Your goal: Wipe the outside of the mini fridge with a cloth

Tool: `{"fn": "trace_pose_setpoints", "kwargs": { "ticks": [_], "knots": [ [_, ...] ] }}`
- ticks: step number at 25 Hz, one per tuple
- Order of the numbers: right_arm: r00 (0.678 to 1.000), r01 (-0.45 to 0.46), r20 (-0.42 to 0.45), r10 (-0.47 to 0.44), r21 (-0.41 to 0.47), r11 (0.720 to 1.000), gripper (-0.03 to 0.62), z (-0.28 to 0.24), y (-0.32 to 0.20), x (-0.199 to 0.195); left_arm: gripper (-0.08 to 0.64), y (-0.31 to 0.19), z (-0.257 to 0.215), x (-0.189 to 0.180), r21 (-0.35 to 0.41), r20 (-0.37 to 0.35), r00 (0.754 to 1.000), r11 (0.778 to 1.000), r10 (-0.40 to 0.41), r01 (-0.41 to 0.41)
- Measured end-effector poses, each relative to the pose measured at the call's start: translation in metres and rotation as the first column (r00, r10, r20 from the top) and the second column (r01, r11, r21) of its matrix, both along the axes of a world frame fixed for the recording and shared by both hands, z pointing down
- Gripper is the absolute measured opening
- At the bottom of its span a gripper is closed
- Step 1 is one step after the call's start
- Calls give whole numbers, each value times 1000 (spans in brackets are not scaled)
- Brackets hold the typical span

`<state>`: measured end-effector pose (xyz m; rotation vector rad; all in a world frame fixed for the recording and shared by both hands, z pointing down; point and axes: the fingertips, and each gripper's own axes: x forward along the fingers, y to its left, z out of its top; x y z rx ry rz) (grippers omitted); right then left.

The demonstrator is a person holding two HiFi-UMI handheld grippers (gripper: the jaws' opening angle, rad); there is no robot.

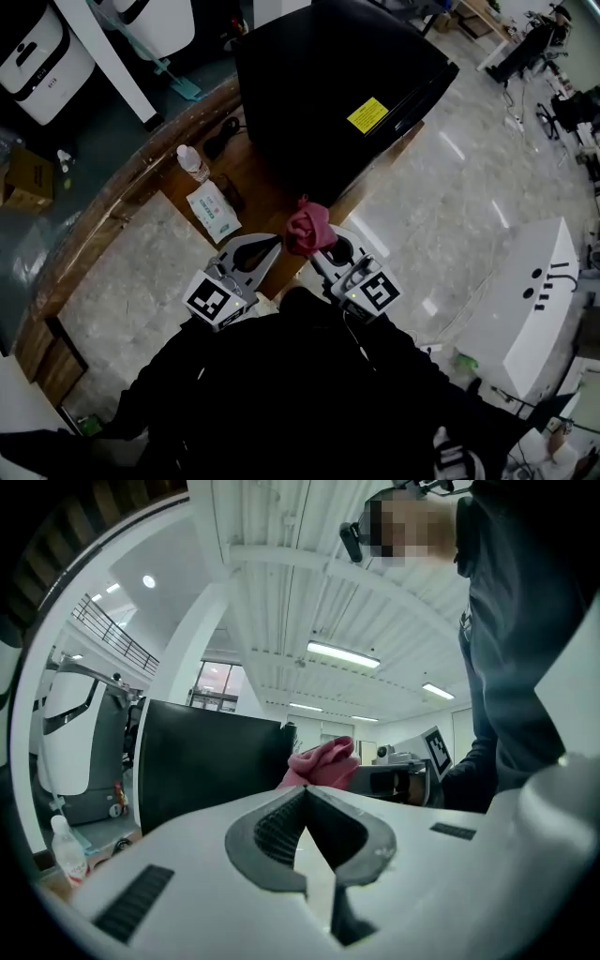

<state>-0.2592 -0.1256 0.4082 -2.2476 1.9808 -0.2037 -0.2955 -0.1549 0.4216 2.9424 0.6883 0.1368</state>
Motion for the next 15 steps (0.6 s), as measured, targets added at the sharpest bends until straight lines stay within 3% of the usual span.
{"fn": "trace_pose_setpoints", "kwargs": {
  "ticks": [15],
  "knots": [
    [998, -30, -56, 31, 10, 999, 81, -31, 29, -42, 2, 4, -18, -44, 23, -40, 998, 998, -54, 55]
  ]
}}
